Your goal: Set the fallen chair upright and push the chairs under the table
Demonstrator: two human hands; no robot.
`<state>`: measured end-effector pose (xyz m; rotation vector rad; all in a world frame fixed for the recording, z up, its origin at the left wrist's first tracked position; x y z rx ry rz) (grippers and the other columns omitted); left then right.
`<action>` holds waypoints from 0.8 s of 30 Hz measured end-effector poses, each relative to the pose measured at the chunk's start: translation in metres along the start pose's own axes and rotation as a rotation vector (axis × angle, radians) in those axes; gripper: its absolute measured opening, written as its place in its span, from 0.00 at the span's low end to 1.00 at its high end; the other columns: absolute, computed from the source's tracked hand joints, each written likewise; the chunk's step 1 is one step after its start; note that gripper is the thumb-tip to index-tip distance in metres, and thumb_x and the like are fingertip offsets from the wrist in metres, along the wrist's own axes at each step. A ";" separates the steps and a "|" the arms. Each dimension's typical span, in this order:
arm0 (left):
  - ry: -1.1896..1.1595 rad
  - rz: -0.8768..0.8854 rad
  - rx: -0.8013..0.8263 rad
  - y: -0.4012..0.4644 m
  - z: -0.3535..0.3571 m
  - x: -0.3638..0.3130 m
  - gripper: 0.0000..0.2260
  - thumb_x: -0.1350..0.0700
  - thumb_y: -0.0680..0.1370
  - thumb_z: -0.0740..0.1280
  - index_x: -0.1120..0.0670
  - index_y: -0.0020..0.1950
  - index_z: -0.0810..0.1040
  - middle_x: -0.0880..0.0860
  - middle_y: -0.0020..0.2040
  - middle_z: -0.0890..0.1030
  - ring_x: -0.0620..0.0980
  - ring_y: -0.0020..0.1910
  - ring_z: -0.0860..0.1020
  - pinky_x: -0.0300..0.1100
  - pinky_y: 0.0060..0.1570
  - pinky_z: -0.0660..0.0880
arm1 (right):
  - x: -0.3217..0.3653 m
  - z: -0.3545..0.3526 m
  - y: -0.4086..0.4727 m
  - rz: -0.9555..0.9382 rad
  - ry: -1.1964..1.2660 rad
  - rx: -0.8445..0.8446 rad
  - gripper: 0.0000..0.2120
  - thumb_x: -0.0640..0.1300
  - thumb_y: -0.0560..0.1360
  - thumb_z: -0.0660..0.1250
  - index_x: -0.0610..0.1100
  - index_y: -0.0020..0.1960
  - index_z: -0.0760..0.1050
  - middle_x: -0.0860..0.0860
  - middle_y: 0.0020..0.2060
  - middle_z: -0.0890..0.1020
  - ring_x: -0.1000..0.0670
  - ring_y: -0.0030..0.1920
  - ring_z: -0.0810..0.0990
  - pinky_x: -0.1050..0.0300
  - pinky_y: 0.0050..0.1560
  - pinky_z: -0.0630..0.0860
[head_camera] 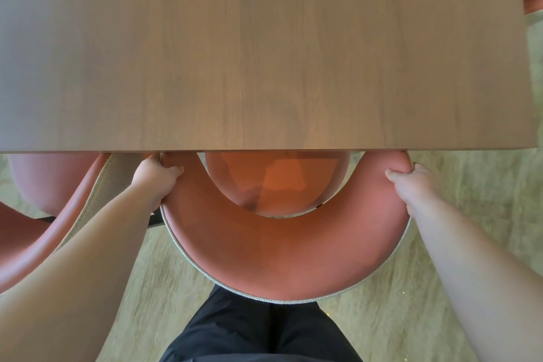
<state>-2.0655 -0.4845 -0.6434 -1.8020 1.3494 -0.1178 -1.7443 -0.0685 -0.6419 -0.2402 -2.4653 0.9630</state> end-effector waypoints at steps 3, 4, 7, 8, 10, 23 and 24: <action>0.009 -0.017 -0.006 0.002 -0.001 0.000 0.22 0.56 0.77 0.74 0.56 0.70 0.76 0.56 0.54 0.81 0.62 0.52 0.82 0.57 0.57 0.81 | 0.000 0.001 0.001 -0.003 -0.008 -0.023 0.32 0.50 0.76 0.74 0.41 0.76 0.69 0.42 0.69 0.79 0.37 0.64 0.80 0.37 0.67 0.76; 0.006 -0.021 -0.006 0.002 0.000 0.000 0.21 0.56 0.77 0.74 0.56 0.70 0.77 0.56 0.55 0.81 0.62 0.53 0.82 0.57 0.57 0.81 | 0.000 0.001 0.001 -0.006 -0.011 -0.026 0.32 0.50 0.76 0.74 0.40 0.75 0.70 0.42 0.68 0.80 0.36 0.64 0.81 0.37 0.67 0.76; 0.010 -0.023 -0.005 0.003 0.000 -0.002 0.21 0.55 0.78 0.74 0.56 0.70 0.77 0.57 0.58 0.82 0.61 0.54 0.81 0.57 0.58 0.80 | 0.001 0.002 0.001 0.012 -0.019 -0.023 0.31 0.50 0.76 0.74 0.40 0.75 0.70 0.41 0.68 0.80 0.37 0.64 0.80 0.37 0.67 0.76; 0.011 -0.024 -0.008 0.003 0.000 -0.003 0.21 0.55 0.78 0.74 0.56 0.70 0.77 0.57 0.58 0.82 0.61 0.54 0.81 0.56 0.58 0.80 | 0.002 0.002 0.000 0.011 -0.021 -0.021 0.32 0.50 0.76 0.74 0.39 0.75 0.69 0.41 0.68 0.79 0.36 0.64 0.80 0.38 0.67 0.75; -0.008 -0.034 -0.009 0.001 0.001 -0.004 0.22 0.53 0.77 0.75 0.56 0.70 0.77 0.57 0.58 0.82 0.60 0.53 0.81 0.53 0.54 0.79 | 0.004 0.003 -0.001 0.002 -0.018 -0.012 0.32 0.51 0.76 0.74 0.38 0.74 0.69 0.40 0.68 0.79 0.36 0.64 0.80 0.38 0.67 0.76; -0.380 0.010 -0.001 -0.107 -0.027 0.022 0.15 0.61 0.75 0.64 0.48 0.51 0.87 0.54 0.52 0.86 0.55 0.52 0.82 0.50 0.56 0.78 | -0.008 -0.016 -0.094 -0.209 0.149 -0.021 0.23 0.40 0.76 0.62 0.48 0.70 0.71 0.49 0.67 0.79 0.44 0.58 0.79 0.50 0.58 0.74; -0.444 0.012 -0.007 -0.119 -0.030 0.027 0.12 0.62 0.76 0.66 0.47 0.46 0.87 0.53 0.52 0.86 0.53 0.52 0.82 0.49 0.57 0.79 | -0.012 -0.017 -0.106 -0.232 0.174 0.013 0.19 0.40 0.76 0.62 0.50 0.66 0.73 0.53 0.62 0.82 0.46 0.58 0.80 0.48 0.59 0.76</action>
Point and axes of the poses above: each hand's wrist, its own y-axis towards the middle knuckle, its own z-axis out of the palm, x = y × z, the point moved 2 cm from there along y, towards the middle knuckle
